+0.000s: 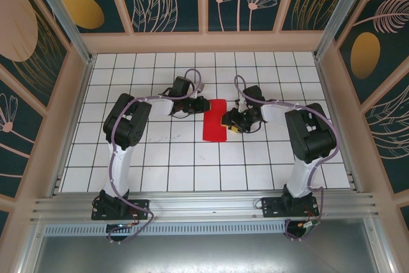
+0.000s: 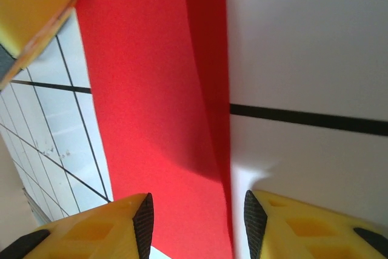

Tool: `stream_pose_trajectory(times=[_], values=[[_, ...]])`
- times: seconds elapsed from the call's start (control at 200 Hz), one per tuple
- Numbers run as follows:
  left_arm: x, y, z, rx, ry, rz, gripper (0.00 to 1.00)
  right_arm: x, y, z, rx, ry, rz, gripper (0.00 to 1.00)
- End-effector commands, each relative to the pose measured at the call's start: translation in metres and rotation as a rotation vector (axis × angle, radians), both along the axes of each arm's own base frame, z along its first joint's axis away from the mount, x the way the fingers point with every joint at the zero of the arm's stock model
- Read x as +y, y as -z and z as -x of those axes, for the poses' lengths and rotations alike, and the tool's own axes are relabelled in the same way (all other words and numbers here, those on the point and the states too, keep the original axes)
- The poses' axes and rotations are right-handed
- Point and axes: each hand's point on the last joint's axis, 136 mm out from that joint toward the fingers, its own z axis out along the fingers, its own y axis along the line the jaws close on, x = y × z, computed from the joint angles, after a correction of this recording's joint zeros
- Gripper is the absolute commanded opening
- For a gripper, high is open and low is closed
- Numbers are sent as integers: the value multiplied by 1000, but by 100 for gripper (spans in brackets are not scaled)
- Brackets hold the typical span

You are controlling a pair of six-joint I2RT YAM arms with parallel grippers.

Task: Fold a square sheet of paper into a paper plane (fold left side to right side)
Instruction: Fold the triangle a second time at the center of the table.

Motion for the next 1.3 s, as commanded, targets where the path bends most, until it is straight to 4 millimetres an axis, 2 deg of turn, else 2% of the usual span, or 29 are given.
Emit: stream_pose_trajectory(times=[0.0,0.335,0.44,0.605,0.751,0.831,0.921,1.136,1.201,1.216,1.291], values=[[0,8,12,41,11,-4,19,11,-3,-8,-3,-9,-22,46],[1,8,12,39,10,-4,19,16,-5,-17,-13,-11,-20,45],[0,3,12,27,14,7,20,17,-11,-18,-23,-11,-35,36],[-3,-28,7,-49,22,37,23,17,-18,-17,-35,-15,-42,25],[1,-68,2,-158,12,44,37,19,-23,-17,-40,-24,-60,13],[7,-87,3,-220,1,22,43,20,-27,-17,-46,-32,-63,14],[13,-104,7,-262,-5,18,46,20,-30,-19,-65,-37,-70,24],[30,-124,24,-343,-30,10,47,28,-35,-28,-91,-47,-102,30],[38,-123,33,-378,-31,-15,48,27,-39,-32,-104,-39,-112,30],[40,-133,36,-406,-29,-10,48,28,-40,-33,-107,-37,-116,30],[47,-138,50,-452,-21,-36,51,32,-46,-36,-114,-34,-145,30]])
